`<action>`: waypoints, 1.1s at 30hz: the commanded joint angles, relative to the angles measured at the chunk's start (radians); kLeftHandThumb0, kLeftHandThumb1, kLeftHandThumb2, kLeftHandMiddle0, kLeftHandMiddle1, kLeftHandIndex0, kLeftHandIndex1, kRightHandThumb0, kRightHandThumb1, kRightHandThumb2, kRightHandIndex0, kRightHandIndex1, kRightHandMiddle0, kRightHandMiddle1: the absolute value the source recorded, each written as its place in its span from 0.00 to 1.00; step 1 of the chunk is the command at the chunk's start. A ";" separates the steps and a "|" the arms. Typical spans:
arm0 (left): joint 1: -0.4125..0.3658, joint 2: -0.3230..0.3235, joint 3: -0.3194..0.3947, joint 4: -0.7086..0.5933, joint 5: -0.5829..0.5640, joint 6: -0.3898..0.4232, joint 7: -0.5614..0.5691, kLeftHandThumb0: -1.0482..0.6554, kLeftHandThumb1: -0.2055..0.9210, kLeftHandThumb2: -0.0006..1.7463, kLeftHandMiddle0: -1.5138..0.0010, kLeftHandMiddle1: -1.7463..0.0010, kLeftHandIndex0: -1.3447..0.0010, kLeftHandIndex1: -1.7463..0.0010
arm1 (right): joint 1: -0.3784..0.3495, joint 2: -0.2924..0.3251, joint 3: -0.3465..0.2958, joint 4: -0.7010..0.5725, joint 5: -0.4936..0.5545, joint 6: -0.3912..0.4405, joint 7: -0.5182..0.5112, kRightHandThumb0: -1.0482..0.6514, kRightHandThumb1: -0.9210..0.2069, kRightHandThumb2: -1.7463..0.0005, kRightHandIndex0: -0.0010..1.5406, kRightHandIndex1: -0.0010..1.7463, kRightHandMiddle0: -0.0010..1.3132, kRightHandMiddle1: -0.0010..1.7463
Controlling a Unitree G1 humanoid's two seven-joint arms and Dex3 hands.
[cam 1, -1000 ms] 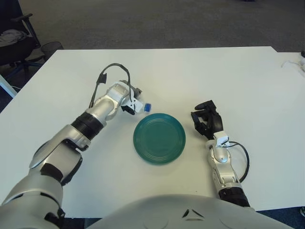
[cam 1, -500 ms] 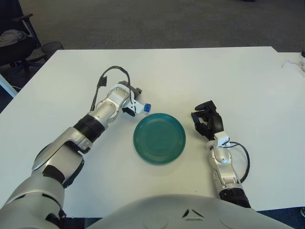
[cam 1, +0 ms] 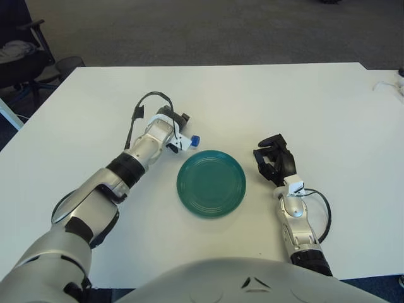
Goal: Put the bottle into the plate.
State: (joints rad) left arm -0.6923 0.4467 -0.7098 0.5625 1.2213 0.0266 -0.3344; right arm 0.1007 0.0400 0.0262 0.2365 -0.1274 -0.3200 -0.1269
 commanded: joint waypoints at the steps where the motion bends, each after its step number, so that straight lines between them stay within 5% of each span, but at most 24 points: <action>1: 0.064 -0.006 -0.017 0.151 -0.027 -0.035 0.149 0.24 0.78 0.29 0.83 0.51 0.99 0.42 | 0.089 -0.001 -0.008 0.072 0.008 0.097 0.000 0.61 0.00 0.79 0.25 0.77 0.22 0.96; 7: -0.012 -0.054 -0.055 0.401 -0.039 -0.094 0.283 0.18 0.79 0.22 0.87 0.38 1.00 0.43 | 0.088 -0.003 -0.009 0.074 0.012 0.095 0.003 0.61 0.00 0.79 0.25 0.76 0.22 0.96; 11: -0.044 -0.062 -0.057 0.467 -0.065 -0.153 0.318 0.21 0.79 0.21 0.79 0.35 0.95 0.30 | 0.088 -0.003 -0.010 0.074 0.016 0.097 0.008 0.61 0.00 0.79 0.25 0.76 0.22 0.96; 13: -0.056 -0.066 -0.059 0.495 -0.078 -0.179 0.340 0.26 0.73 0.28 0.72 0.41 0.85 0.20 | 0.088 -0.003 -0.010 0.074 0.016 0.095 0.008 0.61 0.00 0.79 0.25 0.76 0.22 0.96; 15: -0.064 -0.063 -0.061 0.510 -0.093 -0.208 0.364 0.33 0.76 0.32 0.66 0.43 0.69 0.18 | 0.088 -0.002 -0.010 0.075 0.017 0.091 0.008 0.61 0.00 0.79 0.25 0.76 0.22 0.96; 17: -0.071 -0.058 -0.060 0.515 -0.110 -0.238 0.380 0.36 0.77 0.34 0.64 0.42 0.63 0.18 | 0.088 -0.003 -0.011 0.075 0.017 0.091 0.009 0.61 0.00 0.79 0.25 0.76 0.22 0.96; 20: -0.072 -0.050 -0.048 0.528 -0.147 -0.291 0.430 0.53 0.56 0.58 0.61 0.20 0.58 0.13 | 0.088 -0.003 -0.014 0.077 0.020 0.093 0.011 0.61 0.00 0.80 0.25 0.76 0.23 0.96; 22: -0.073 -0.050 -0.050 0.536 -0.158 -0.301 0.446 0.57 0.50 0.65 0.61 0.14 0.57 0.10 | 0.089 -0.003 -0.015 0.077 0.022 0.092 0.013 0.61 0.00 0.80 0.25 0.76 0.23 0.95; 33: -0.084 -0.049 -0.055 0.575 -0.210 -0.357 0.518 0.61 0.41 0.78 0.62 0.03 0.57 0.04 | 0.087 0.001 -0.016 0.081 0.025 0.087 0.004 0.61 0.00 0.80 0.25 0.76 0.23 0.95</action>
State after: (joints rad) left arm -0.8360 0.4101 -0.7339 1.1025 1.0097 -0.2924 0.2077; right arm 0.1060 0.0417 0.0223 0.2343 -0.1109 -0.3204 -0.1212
